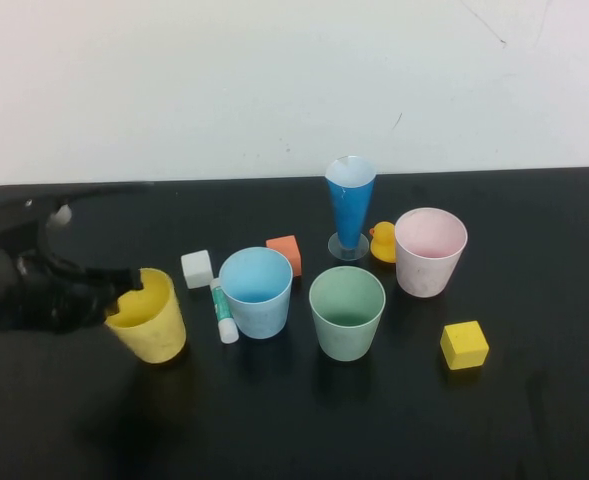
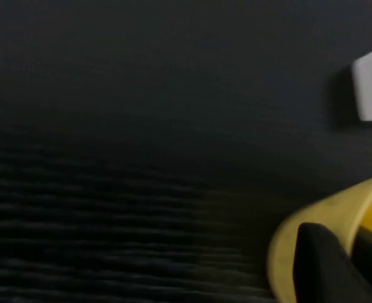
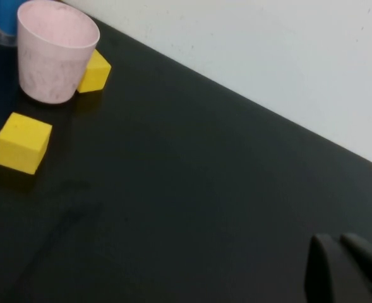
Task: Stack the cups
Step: Pick up the yellow cup, then place the yellow cup on the blue cup
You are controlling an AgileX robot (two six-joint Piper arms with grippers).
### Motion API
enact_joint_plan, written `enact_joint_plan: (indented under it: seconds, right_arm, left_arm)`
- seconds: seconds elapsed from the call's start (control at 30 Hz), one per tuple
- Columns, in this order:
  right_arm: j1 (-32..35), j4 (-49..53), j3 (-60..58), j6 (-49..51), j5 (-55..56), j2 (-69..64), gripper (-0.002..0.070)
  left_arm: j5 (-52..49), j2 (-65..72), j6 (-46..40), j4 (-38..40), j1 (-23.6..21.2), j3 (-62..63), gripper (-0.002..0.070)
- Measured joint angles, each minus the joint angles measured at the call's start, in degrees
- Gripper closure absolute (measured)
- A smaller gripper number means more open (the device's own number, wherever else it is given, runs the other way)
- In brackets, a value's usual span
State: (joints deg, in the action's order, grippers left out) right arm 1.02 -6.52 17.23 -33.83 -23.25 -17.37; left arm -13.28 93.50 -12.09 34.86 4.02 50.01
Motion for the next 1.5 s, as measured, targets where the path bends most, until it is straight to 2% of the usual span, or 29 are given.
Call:
enact_joint_plan:
  seconds: [0.27, 0.53, 0.63, 0.77, 0.87, 1.3, 1.4, 1.5]
  right_arm:
    - [0.0, 0.0, 0.0, 0.0, 0.12, 0.0, 0.0679]
    - [0.0, 0.0, 0.0, 0.0, 0.24, 0.0, 0.0679]
    - [0.0, 0.0, 0.0, 0.0, 0.38, 0.0, 0.0679]
    - [0.0, 0.0, 0.0, 0.0, 0.38, 0.0, 0.0679]
    - [0.0, 0.0, 0.0, 0.0, 0.38, 0.0, 0.0679]
    - [0.0, 0.0, 0.0, 0.0, 0.4, 0.0, 0.0679]
    - [0.0, -0.09, 0.0, 0.0, 0.4, 0.0, 0.0679]
    - [0.0, -0.09, 0.0, 0.0, 0.4, 0.0, 0.0679]
  left_arm:
    - [-18.78, -0.27, -2.97, 1.26, 0.0, 12.7, 0.0662]
    - [-26.76, -1.9, -3.85, 3.89, 0.98, 24.99, 0.0663]
    - [-27.07, -1.9, -5.36, 3.42, 3.62, 26.3, 0.0663]
    - [-26.08, -1.01, -6.63, -0.45, 8.39, 26.54, 0.0663]
    - [-24.66, 0.9, -6.76, -3.2, 10.29, 26.54, 0.0663]
    - [-20.29, 5.0, -8.92, -6.23, 10.72, 26.54, 0.0661]
    - [-20.29, 5.41, -11.28, -6.38, 10.72, 26.54, 0.0624]
    - [-20.29, 5.49, -13.22, -6.25, 10.72, 26.54, 0.0515]
